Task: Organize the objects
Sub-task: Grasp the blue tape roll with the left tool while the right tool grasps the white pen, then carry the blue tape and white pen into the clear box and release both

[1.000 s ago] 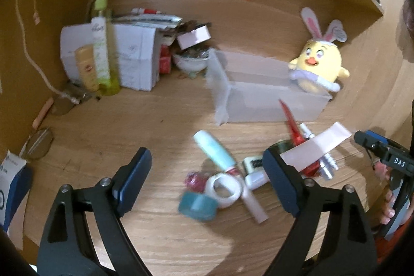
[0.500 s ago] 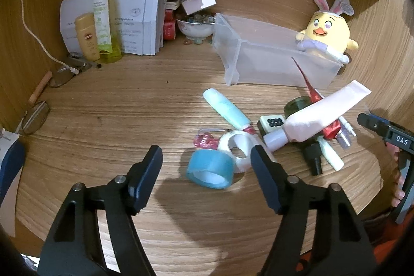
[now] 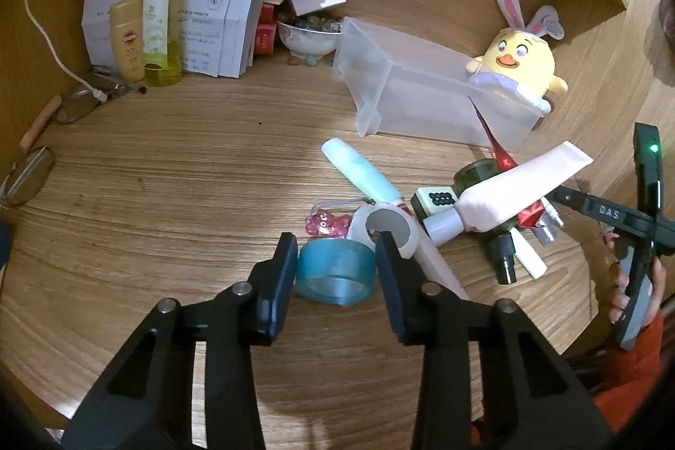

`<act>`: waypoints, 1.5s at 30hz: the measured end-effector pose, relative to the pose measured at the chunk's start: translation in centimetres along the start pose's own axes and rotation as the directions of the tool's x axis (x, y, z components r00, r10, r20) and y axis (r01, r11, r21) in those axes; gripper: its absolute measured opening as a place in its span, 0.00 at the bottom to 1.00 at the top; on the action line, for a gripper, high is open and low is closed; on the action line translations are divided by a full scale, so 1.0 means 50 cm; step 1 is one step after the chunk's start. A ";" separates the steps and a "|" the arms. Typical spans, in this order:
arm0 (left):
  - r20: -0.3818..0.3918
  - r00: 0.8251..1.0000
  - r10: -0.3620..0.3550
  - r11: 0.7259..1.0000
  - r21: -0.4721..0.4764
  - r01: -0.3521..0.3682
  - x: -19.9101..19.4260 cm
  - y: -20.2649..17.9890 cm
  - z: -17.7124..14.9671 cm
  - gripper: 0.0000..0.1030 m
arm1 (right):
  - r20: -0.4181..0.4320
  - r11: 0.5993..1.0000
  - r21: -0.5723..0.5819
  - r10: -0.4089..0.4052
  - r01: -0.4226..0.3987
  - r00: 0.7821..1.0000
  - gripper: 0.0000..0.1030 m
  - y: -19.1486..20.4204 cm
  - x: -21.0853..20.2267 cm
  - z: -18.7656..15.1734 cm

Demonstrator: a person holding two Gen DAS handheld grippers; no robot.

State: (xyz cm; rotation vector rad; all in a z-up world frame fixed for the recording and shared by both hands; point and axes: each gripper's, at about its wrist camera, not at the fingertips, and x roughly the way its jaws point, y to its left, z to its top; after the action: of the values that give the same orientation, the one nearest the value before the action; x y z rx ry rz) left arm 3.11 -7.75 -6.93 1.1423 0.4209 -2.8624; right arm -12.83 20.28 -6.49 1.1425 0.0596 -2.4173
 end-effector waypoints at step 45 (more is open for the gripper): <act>0.203 0.977 -0.058 0.994 0.103 0.037 -0.021 -0.139 0.197 0.37 | 0.135 0.990 -0.098 0.117 -0.105 0.984 0.10 0.038 -0.101 0.065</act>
State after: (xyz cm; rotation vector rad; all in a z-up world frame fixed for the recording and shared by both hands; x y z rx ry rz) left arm -3.65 -3.70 2.26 0.8441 0.3048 -3.0330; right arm -11.61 19.79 -0.32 0.9088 0.0579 -2.3635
